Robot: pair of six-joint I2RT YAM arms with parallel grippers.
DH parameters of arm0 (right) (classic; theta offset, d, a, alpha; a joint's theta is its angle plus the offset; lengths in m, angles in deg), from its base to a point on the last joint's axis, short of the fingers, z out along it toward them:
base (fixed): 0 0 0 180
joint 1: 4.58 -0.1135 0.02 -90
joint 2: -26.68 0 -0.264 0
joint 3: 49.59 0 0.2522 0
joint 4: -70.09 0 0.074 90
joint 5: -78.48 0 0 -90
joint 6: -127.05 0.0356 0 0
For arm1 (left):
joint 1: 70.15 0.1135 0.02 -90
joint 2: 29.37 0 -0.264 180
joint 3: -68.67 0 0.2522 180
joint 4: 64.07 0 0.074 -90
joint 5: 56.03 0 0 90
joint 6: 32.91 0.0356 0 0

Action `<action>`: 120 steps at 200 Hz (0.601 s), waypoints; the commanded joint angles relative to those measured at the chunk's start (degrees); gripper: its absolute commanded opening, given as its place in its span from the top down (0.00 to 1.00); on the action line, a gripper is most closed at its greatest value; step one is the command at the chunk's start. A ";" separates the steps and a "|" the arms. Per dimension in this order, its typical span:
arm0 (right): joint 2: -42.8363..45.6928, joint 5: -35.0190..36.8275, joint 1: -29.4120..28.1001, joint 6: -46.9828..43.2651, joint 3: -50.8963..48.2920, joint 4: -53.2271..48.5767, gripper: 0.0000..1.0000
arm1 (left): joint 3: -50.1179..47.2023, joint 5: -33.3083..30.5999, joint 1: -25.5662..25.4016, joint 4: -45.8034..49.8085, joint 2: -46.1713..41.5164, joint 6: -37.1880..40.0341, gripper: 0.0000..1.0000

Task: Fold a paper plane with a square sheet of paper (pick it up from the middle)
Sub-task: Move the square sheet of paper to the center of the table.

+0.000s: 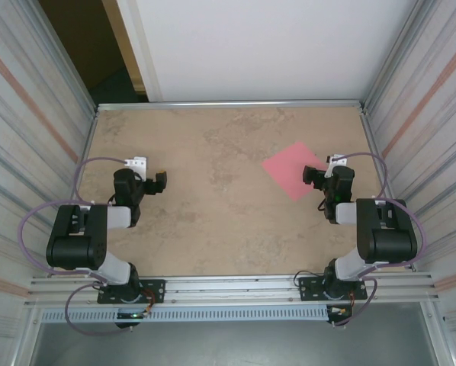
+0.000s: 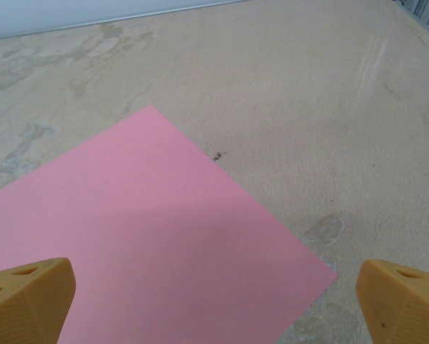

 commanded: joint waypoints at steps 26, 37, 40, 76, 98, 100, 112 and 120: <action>-0.48 -0.50 0.45 -1.33 0.05 0.71 0.01 | 0.34 1.00 0.79 -1.06 -0.08 0.67 0.01; -0.48 -0.43 0.42 -1.35 0.04 0.70 0.01 | 0.37 1.00 0.80 -1.06 -0.10 0.67 0.01; -0.48 -0.50 0.43 -1.40 0.05 0.73 0.01 | 0.36 1.00 0.73 -1.06 -0.10 0.62 0.01; -0.17 -0.54 0.35 -1.43 -0.41 1.31 0.01 | -0.15 0.82 0.79 -1.73 -0.39 0.56 0.01; 3.07 0.03 -0.43 -2.11 1.31 -4.11 0.01 | -1.10 -1.65 1.01 -1.81 -3.00 -0.75 0.01; 3.57 0.00 -0.56 -2.33 1.66 -5.14 0.01 | -1.15 -1.64 1.09 -1.57 -3.51 -0.90 0.01; 6.75 0.76 -1.62 -3.32 4.02 -11.75 0.01 | -0.63 -2.72 1.17 2.45 -6.67 -1.50 0.01; 8.66 1.96 -2.36 -3.55 5.51 -15.32 0.01 | 0.26 -4.00 1.20 5.47 -8.86 -1.92 0.01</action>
